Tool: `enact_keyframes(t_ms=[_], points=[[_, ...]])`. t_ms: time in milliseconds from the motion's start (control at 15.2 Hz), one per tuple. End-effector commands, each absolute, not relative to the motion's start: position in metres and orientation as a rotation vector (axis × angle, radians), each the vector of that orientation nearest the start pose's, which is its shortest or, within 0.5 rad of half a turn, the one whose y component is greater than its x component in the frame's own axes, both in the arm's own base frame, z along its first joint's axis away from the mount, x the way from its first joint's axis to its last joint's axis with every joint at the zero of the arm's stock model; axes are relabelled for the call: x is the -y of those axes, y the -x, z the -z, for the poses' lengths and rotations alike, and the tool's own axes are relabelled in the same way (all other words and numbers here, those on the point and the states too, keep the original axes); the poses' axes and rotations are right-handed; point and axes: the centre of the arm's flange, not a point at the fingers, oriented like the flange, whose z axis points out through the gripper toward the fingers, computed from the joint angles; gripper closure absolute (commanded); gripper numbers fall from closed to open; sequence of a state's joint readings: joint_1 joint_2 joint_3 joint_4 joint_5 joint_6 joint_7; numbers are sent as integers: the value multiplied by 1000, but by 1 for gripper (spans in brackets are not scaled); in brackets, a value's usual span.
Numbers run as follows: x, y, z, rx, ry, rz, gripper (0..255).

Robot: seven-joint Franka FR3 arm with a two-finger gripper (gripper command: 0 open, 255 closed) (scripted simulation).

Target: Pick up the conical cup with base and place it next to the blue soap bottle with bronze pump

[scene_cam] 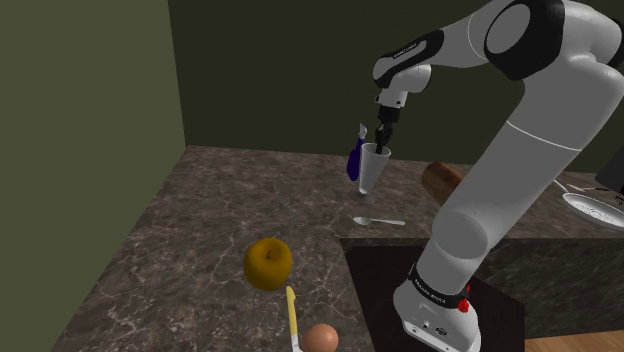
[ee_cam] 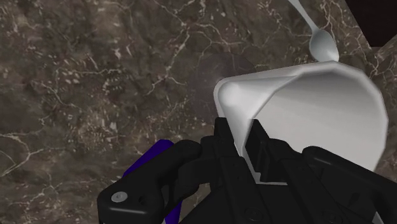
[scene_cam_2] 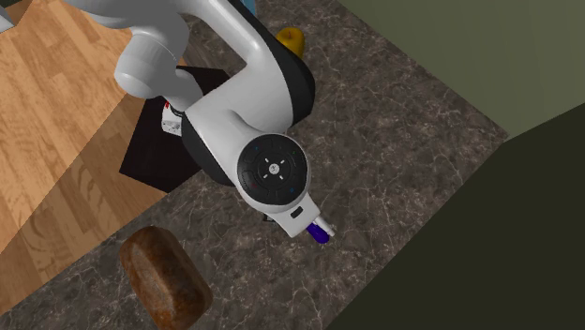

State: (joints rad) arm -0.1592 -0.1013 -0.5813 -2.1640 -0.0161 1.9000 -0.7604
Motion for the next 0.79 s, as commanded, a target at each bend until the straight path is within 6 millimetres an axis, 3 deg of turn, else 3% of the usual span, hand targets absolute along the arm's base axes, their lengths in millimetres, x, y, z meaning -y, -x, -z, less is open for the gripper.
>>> enact_keyframes(t_ms=[0, 726], points=[[340, -365, -418, 51, 2985, -156, 255], [340, -365, -476, 51, 2985, -156, 255]])
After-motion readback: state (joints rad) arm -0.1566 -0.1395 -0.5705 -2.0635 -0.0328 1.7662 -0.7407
